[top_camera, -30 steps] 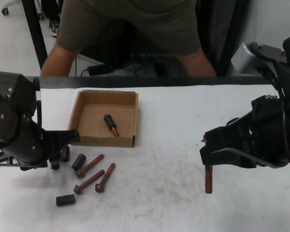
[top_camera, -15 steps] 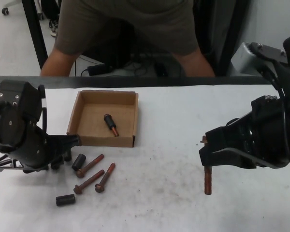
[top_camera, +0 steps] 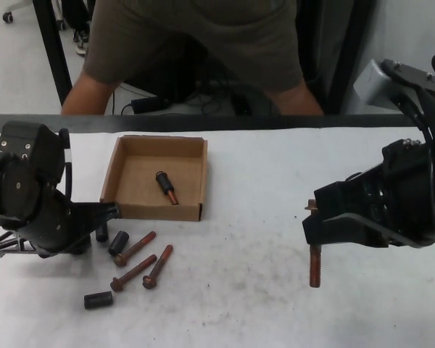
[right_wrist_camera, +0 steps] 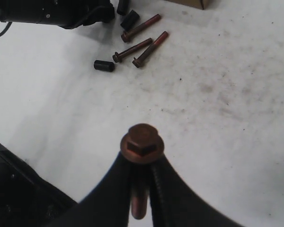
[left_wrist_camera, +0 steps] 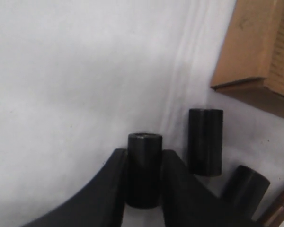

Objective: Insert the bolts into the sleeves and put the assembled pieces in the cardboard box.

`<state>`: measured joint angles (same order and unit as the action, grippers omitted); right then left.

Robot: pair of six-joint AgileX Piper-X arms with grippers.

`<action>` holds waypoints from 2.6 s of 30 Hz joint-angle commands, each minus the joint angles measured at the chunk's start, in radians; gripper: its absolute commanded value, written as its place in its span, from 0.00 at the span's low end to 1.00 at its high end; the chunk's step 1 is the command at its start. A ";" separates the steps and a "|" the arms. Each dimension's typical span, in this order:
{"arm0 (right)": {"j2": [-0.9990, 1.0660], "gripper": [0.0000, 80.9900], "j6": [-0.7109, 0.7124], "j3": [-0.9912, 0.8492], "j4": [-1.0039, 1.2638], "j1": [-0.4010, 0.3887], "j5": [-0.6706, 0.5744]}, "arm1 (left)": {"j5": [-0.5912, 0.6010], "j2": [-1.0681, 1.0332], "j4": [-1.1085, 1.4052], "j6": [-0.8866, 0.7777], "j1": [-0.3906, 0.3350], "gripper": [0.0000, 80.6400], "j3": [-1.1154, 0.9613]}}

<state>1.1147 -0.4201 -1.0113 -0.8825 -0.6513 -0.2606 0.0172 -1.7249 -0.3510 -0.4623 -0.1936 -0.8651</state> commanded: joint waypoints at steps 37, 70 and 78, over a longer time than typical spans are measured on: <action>0.000 0.00 -0.031 -0.003 0.335 0.005 -0.046 | 0.501 0.881 -0.074 0.283 -0.230 0.01 0.245; 0.107 0.00 -0.256 -0.003 0.695 -0.105 -0.153 | 0.634 0.994 0.103 0.170 -0.247 0.01 0.301; 0.107 0.00 -0.256 -0.003 0.695 -0.105 -0.153 | 0.605 0.994 0.135 0.144 -0.247 0.01 0.301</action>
<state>1.2248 -0.6748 -1.0113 -0.2092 -0.7558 -0.4062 0.6301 -0.7433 -0.2595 -0.2924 -0.4364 -0.5620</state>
